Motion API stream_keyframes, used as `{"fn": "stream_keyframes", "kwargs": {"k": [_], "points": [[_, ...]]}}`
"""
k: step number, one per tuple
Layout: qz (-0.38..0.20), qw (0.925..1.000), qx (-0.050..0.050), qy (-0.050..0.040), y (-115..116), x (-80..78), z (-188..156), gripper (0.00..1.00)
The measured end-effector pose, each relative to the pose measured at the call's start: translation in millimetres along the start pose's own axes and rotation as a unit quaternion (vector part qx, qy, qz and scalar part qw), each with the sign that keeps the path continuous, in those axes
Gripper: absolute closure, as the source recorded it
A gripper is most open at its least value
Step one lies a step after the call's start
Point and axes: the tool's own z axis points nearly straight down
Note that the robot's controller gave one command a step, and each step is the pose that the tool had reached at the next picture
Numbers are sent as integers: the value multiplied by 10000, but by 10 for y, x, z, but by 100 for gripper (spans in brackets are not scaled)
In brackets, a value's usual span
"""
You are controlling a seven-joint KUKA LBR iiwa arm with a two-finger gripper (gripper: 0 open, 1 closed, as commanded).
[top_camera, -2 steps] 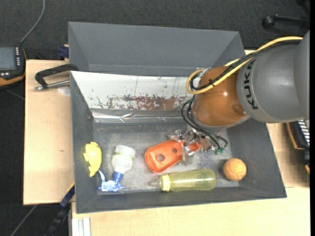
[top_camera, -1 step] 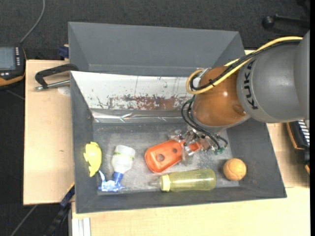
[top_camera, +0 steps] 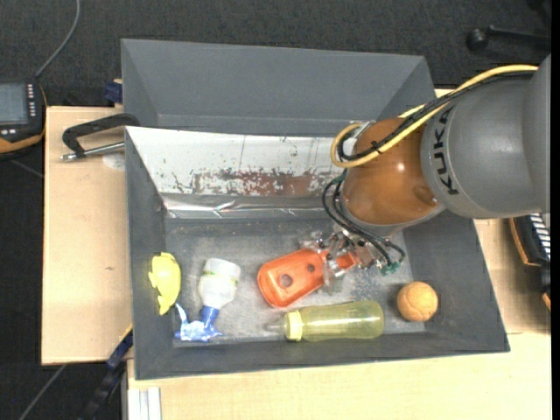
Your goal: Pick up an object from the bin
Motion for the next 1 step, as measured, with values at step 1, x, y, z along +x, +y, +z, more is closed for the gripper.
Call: {"fn": "stream_keyframes", "kwargs": {"k": [1], "points": [[0, 10000, 0, 0, 0, 0, 0, 100]]}}
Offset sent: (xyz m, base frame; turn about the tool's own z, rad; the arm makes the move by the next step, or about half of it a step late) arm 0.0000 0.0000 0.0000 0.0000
